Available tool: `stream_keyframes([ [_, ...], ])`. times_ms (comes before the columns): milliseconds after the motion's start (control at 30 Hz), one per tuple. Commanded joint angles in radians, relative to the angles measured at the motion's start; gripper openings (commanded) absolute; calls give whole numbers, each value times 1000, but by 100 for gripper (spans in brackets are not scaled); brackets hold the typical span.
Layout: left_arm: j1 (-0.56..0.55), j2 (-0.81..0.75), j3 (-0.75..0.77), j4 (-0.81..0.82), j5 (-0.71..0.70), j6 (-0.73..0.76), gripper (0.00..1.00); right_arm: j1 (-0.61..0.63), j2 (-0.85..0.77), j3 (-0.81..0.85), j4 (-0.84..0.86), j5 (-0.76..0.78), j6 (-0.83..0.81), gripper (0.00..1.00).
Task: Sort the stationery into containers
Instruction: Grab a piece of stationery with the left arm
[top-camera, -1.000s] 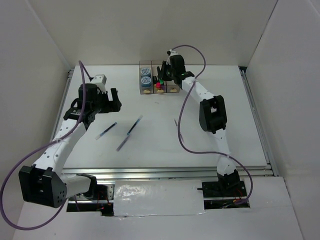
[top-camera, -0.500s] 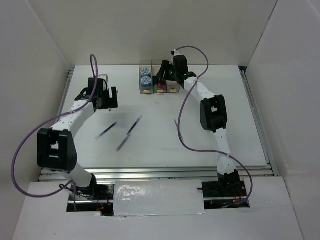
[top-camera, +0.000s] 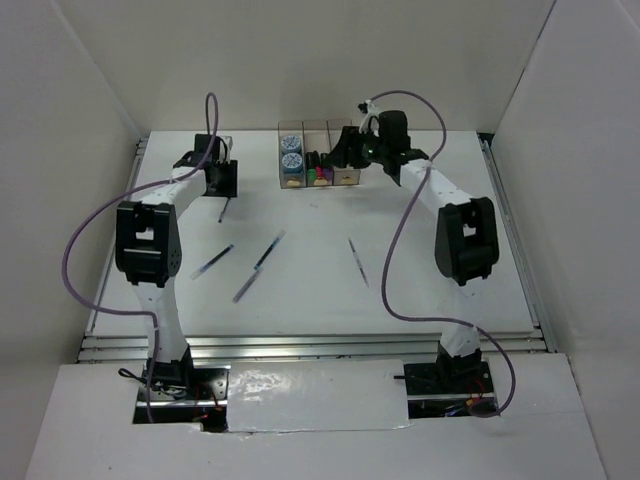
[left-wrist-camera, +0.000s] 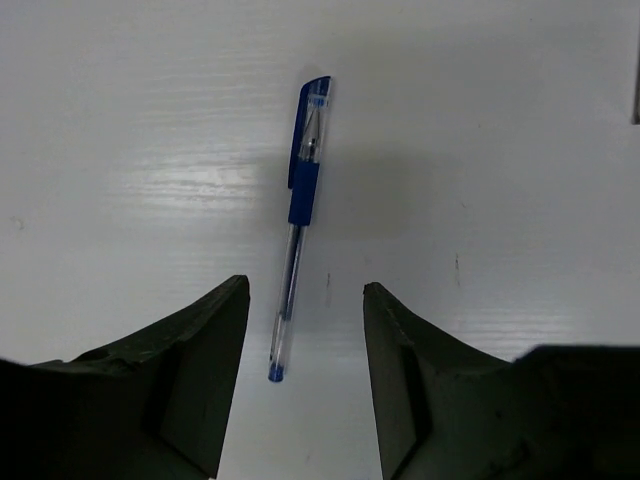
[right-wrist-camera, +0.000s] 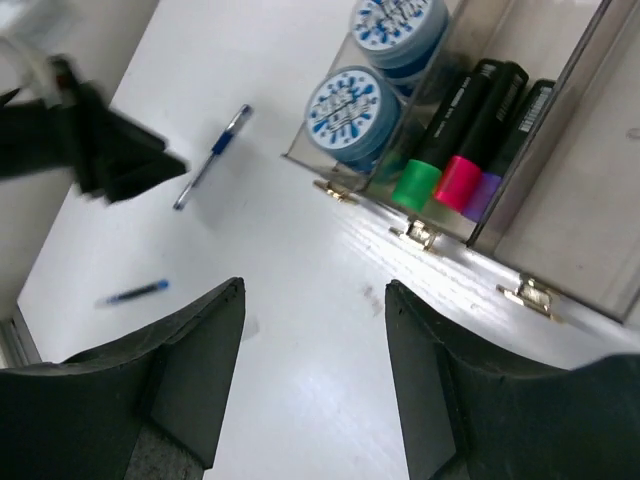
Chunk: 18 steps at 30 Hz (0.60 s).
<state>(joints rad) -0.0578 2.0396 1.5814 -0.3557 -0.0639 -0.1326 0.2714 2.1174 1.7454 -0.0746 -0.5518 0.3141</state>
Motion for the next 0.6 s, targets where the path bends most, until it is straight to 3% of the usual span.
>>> stream_keyframes([
  [0, 12, 83, 87, -61, 35, 22, 60, -6, -215, -119, 84, -88, -134, 65],
  [167, 13, 142, 100, -57, 16, 21, 56, -3, -382, -295, 12, -88, -294, 65],
  [233, 16, 160, 110, -78, 19, 18, 49, -3, -457, -332, -4, -86, -368, 65],
  [433, 19, 200, 105, -183, 56, 37, 16, 43, -669, -472, -56, -47, -622, 64],
  [467, 24, 180, 92, -189, 77, 42, 5, 52, -694, -509, -68, -42, -660, 63],
  [567, 39, 62, 14, -171, 171, 44, 0, 95, -787, -558, -129, -23, -838, 64],
])
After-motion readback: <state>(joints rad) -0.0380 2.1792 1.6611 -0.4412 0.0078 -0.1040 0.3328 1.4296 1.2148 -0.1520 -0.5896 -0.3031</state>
